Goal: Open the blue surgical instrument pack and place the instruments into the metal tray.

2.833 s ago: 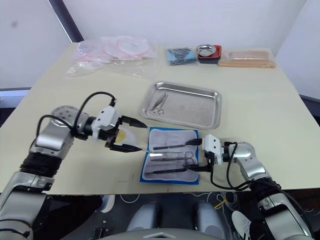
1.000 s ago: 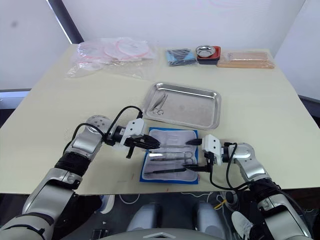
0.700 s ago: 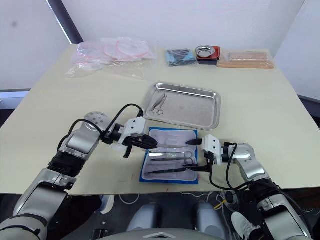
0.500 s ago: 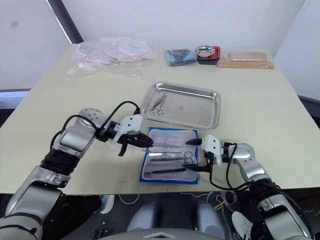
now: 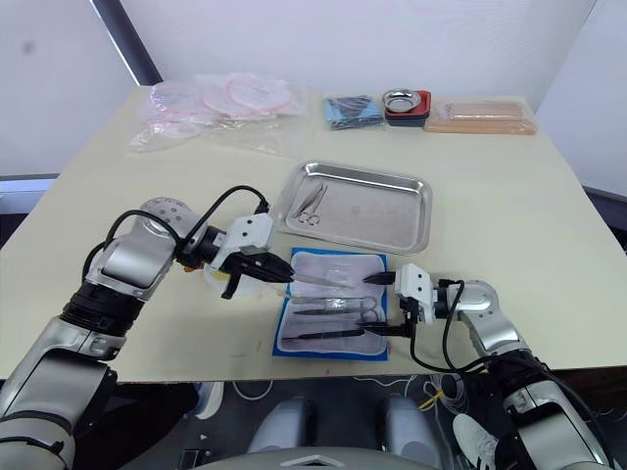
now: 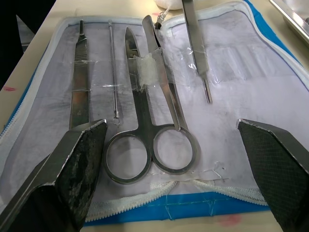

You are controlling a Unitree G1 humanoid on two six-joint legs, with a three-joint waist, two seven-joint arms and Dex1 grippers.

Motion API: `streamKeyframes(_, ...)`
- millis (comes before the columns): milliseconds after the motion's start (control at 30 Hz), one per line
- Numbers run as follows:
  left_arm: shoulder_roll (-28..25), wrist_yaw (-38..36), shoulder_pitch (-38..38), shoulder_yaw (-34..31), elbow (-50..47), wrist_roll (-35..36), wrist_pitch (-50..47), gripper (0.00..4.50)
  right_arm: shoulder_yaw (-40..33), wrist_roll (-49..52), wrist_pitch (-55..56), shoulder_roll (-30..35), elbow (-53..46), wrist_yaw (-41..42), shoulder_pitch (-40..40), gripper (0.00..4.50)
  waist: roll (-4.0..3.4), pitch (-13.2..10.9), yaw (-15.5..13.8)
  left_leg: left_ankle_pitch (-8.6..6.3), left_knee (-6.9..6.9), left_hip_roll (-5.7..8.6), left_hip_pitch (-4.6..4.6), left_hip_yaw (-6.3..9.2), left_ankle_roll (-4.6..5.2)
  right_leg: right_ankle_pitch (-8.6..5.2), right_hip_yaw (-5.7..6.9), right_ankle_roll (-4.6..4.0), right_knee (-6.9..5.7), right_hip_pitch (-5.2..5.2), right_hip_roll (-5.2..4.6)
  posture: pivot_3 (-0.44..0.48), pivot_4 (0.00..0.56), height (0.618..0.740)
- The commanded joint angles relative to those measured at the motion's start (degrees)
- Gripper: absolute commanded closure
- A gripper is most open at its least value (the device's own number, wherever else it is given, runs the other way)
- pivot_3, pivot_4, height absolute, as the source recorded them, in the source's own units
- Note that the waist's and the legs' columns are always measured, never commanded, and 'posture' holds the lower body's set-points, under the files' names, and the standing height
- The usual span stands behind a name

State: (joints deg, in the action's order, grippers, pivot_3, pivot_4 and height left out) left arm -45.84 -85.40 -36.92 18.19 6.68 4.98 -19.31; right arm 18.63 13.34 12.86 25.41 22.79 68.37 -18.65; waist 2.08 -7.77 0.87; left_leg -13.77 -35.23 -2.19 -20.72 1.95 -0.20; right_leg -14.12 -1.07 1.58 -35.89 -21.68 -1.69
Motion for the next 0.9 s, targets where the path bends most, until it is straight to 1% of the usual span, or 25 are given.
streamKeyframes(33, -1.6, -0.5, -1.1, -2.3, -1.9, 1.3, 0.0, 4.49, 4.8, -8.5, -3.0, 1.1, 8.4, -1.8, 5.2, 0.00, 0.00, 0.0, 0.0, 0.00, 0.00, 0.00, 0.00, 0.01, 0.00, 0.00, 0.00, 0.00, 0.00, 0.00, 0.00, 0.000, 0.150, 0.740)
streamKeyframes(300, -4.9, -1.4, 0.9, -3.8, -1.6, 2.8, 1.6, 4.49, 4.8, -8.6, -2.8, 0.9, 8.7, -1.8, 4.9, 0.00, 0.00, 0.0, 0.0, 0.00, 0.00, -0.03, 0.01, 0.01, 0.00, 0.00, -0.02, 0.00, 0.00, 0.00, -0.03, 0.000, 0.150, 0.740)
streamKeyframes(533, -8.4, -3.4, 4.0, -6.6, -3.5, 5.9, 1.7, 4.49, 4.9, -8.6, -2.9, 0.8, 8.7, -1.7, 4.9, 0.00, 0.02, 0.0, 0.1, 0.00, 0.01, -0.08, 0.01, 0.04, 0.00, 0.00, -0.04, -0.01, 0.00, -0.03, -0.14, 0.000, 0.150, 0.740)
streamKeyframes(700, -10.0, -3.6, 4.5, -9.4, -5.1, 8.5, -0.1, 4.49, 5.0, -8.7, -2.7, 0.8, 8.9, -1.6, 4.8, 0.00, 0.02, 0.0, 0.1, 0.00, 0.01, -0.07, 0.02, 0.03, 0.00, 0.00, -0.03, -0.01, 0.00, -0.03, -0.15, 0.000, 0.150, 0.740)
streamKeyframes(800, -10.8, -3.6, 4.3, -10.1, -5.2, 9.2, -1.1, 4.49, 5.3, -8.9, -2.4, 0.9, 9.4, -1.2, 4.7, 0.00, 0.05, 0.0, 0.1, 0.00, 0.01, -0.10, 0.03, 0.03, 0.00, 0.00, -0.04, -0.01, 0.00, -0.04, -0.17, 0.000, 0.150, 0.740)
streamKeyframes(900, -8.9, -0.5, 2.9, -12.1, -5.5, 12.0, -5.6, 4.49, 5.2, -8.9, -2.3, 0.8, 9.8, -1.2, 4.3, 0.00, 0.06, 0.0, 0.1, 0.00, 0.01, -0.09, 0.03, 0.02, 0.00, 0.00, -0.02, -0.01, 0.00, -0.03, -0.16, 0.000, 0.150, 0.740)
